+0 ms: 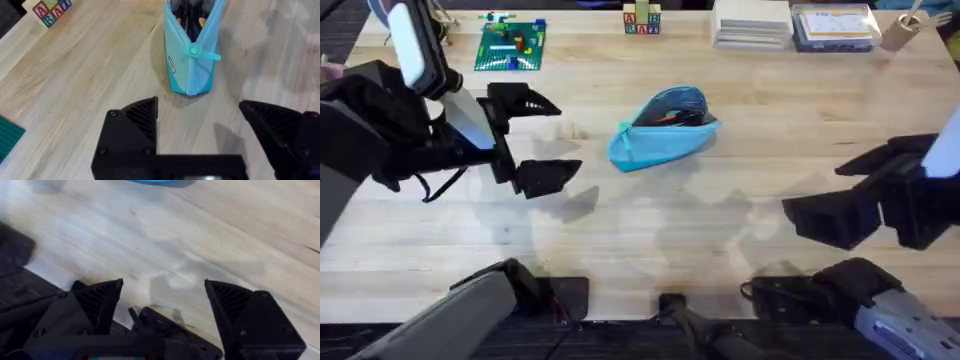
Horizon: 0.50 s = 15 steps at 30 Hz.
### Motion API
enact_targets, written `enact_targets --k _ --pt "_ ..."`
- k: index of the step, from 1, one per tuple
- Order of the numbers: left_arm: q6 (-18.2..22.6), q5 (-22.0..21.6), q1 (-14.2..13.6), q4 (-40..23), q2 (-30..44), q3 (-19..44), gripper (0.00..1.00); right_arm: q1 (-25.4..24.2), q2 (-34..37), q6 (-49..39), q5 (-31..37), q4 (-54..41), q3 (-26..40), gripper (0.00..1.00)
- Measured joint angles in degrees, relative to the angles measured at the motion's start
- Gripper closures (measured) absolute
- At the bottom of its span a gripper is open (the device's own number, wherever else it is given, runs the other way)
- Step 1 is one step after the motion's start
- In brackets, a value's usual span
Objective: Unzip the bag, pick up the pens from the table one at a time and place them inside, then zip the bag closed.
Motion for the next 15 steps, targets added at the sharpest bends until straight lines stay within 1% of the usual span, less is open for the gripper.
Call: enact_targets --k 3,8,15 --pt "-0.06 0.19 0.00 -0.48 0.01 0.00 0.006 0.00 0.01 0.03 -2.35 0.46 0.00 0.005" --pt "-0.06 0.20 0.00 -1.34 0.00 0.00 0.007 0.00 0.00 0.31 -2.92 0.97 0.00 0.004" --pt "-0.07 -0.07 0.00 -1.53 0.02 0.00 0.007 0.00 0.00 4.51 -2.92 2.17 0.00 0.004"
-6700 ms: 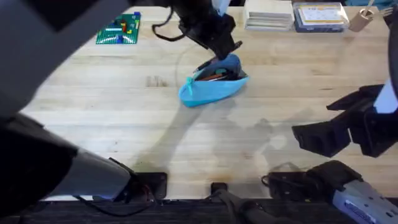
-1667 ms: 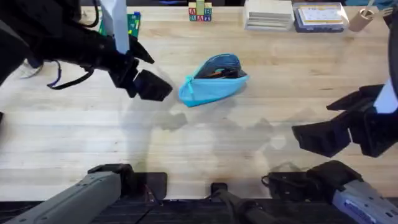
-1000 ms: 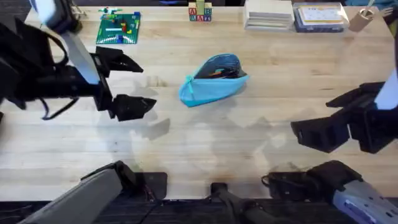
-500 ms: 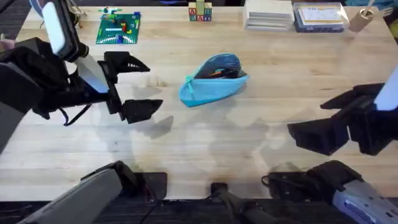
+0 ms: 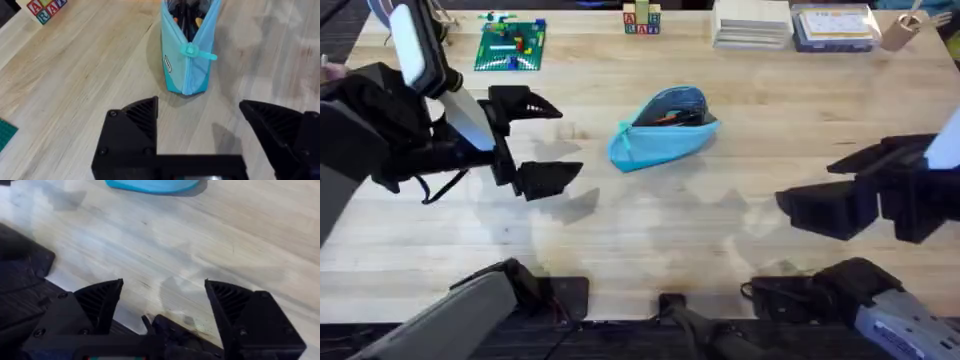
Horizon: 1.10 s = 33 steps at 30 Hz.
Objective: Unzip the bag, pick up the pens from the table one at a time and place them inside, then zip the bag closed.
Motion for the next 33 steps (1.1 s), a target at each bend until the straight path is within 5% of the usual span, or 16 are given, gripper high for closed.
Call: enact_targets --k 12,20,29,33 --pt "0.46 0.80 0.00 0.44 7.37 0.00 0.007 0.00 5.74 4.72 0.96 -0.49 0.45 0.005" --pt "5.74 1.36 0.00 0.90 13.15 0.00 0.007 1.65 12.87 7.62 4.15 -1.78 8.51 0.005" --pt "11.72 3.31 0.00 3.64 23.80 0.00 0.007 20.79 29.03 12.79 15.39 -2.06 19.21 0.005" --pt "12.32 4.06 0.00 4.17 24.90 0.00 0.006 24.30 33.87 13.52 16.59 -1.94 22.55 0.005"
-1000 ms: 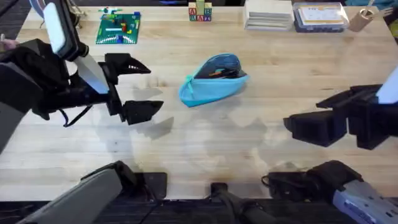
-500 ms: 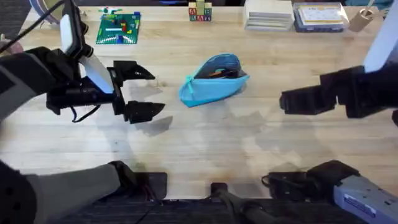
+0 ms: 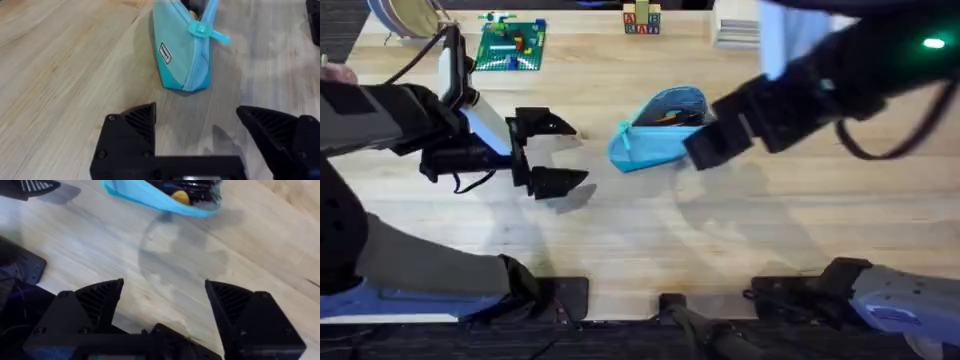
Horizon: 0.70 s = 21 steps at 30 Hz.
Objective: Unzip the bag, pick up the pens from the table one at a time and place them inside, then zip the bag closed.
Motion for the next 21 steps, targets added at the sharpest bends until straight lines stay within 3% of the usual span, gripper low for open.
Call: enact_targets --k 7,21 --pt "0.41 0.32 0.00 0.51 -0.01 0.00 0.006 2.62 7.22 1.08 0.79 3.92 3.87 0.005" --pt "0.58 1.42 0.00 0.83 -0.01 0.00 0.007 6.45 11.18 3.67 1.10 16.38 4.78 0.005"
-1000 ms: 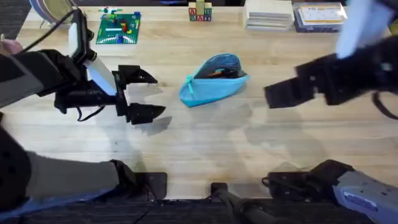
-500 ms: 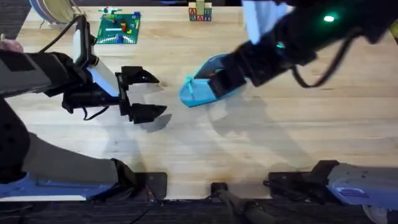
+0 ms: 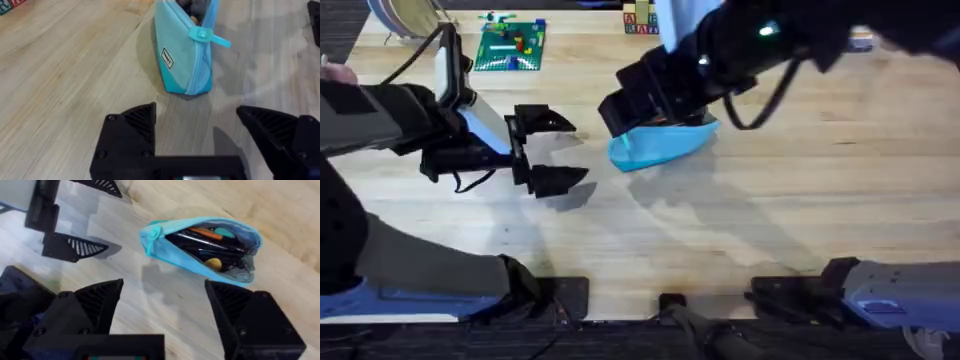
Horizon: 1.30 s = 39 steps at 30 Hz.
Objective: Unzip the bag, pick up the pens from the table one at a time and place them inside, then zip the bag closed.
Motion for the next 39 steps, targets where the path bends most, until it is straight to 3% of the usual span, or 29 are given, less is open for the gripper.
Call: enact_targets --k 5,12,18,19,33,39 --pt "0.00 0.13 0.00 -0.01 0.00 0.00 0.006 0.02 6.02 2.43 2.11 0.50 0.01 0.006" --pt "0.00 0.13 0.00 -0.02 0.01 0.00 0.008 0.81 6.85 6.58 6.19 2.84 0.18 0.005" --pt "0.00 0.13 0.00 -0.02 0.00 0.00 0.007 6.14 6.85 9.92 13.09 2.95 0.23 0.005" --pt "0.00 0.13 0.00 0.00 0.02 0.00 0.007 9.72 6.85 11.49 15.87 3.13 0.23 0.005" --pt "0.00 0.13 0.00 -0.02 0.00 0.00 0.007 13.77 6.85 15.39 17.26 3.06 0.23 0.005" --pt "0.00 0.13 0.00 -0.04 0.01 0.00 0.007 13.77 6.85 15.90 13.18 2.99 0.23 0.006"
